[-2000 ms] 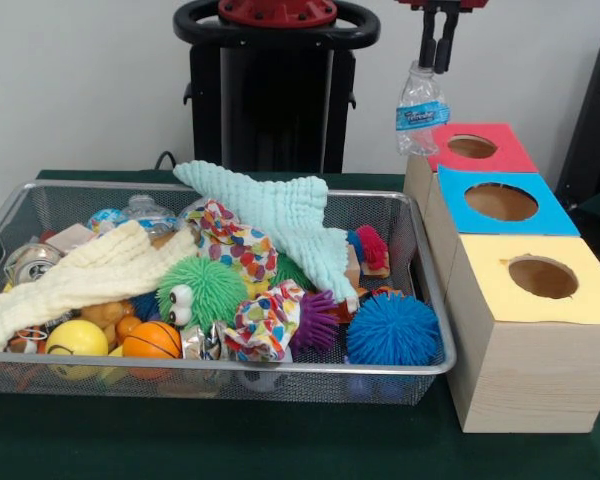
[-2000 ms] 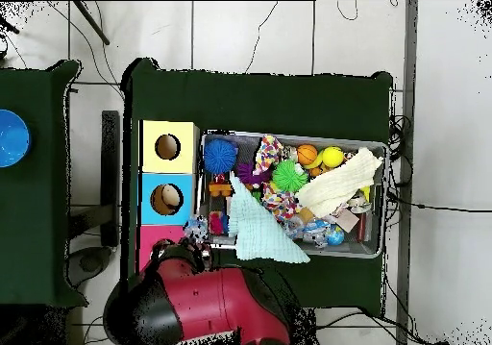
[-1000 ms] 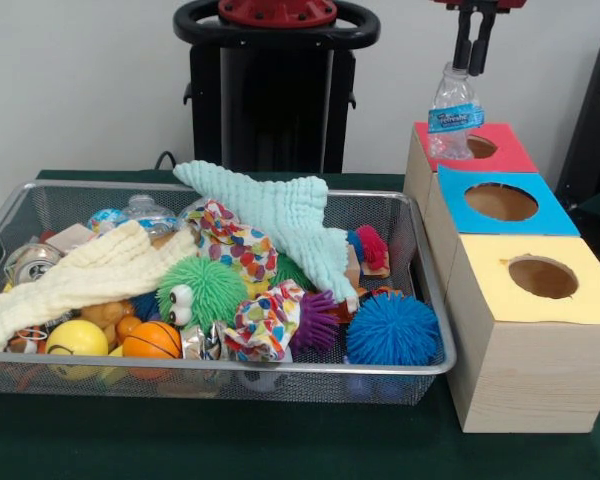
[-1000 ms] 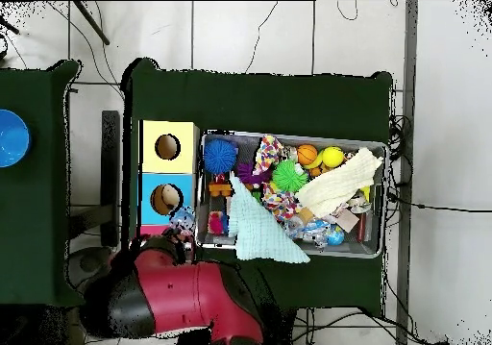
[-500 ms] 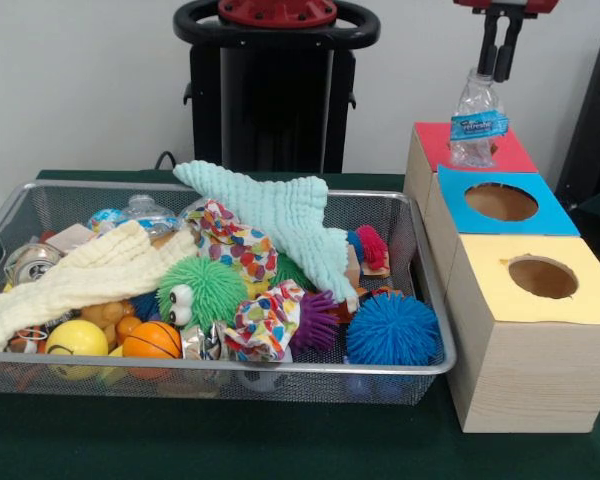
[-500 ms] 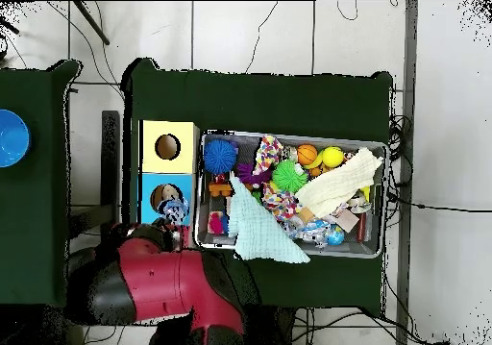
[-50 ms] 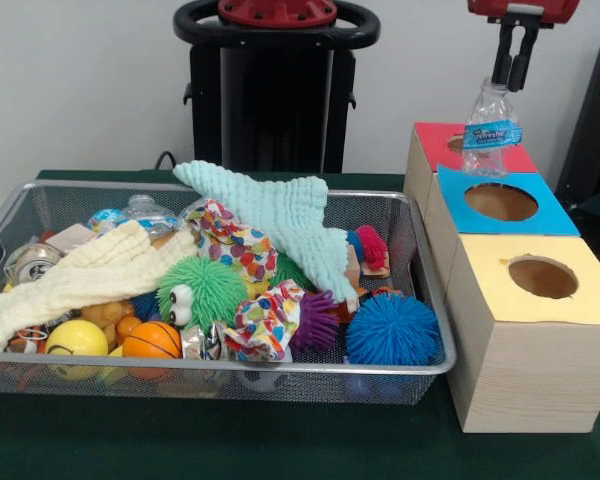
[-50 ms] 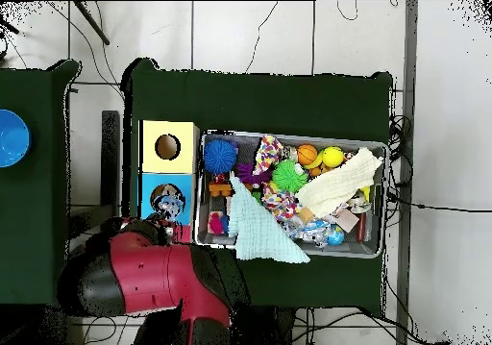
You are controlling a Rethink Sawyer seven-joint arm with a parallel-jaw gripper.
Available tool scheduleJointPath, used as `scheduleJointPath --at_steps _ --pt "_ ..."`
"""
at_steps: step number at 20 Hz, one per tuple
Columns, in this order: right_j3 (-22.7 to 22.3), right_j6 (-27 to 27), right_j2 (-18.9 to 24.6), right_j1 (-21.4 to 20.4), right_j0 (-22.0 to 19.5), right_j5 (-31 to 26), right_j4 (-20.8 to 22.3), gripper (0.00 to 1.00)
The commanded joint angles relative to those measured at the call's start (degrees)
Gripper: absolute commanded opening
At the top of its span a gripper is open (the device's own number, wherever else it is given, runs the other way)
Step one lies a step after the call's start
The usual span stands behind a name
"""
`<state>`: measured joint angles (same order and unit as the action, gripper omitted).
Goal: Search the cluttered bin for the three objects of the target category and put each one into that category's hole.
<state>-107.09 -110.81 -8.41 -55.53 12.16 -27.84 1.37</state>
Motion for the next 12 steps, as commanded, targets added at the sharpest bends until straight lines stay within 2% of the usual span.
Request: scheduleJointPath --at_steps 1,12 --pt "3.08 -14.99 -1.45 4.52 0.00 -3.23 -3.14 0.00" --pt "4.69 -14.16 -2.86 6.44 1.27 -2.78 -5.27 0.00"
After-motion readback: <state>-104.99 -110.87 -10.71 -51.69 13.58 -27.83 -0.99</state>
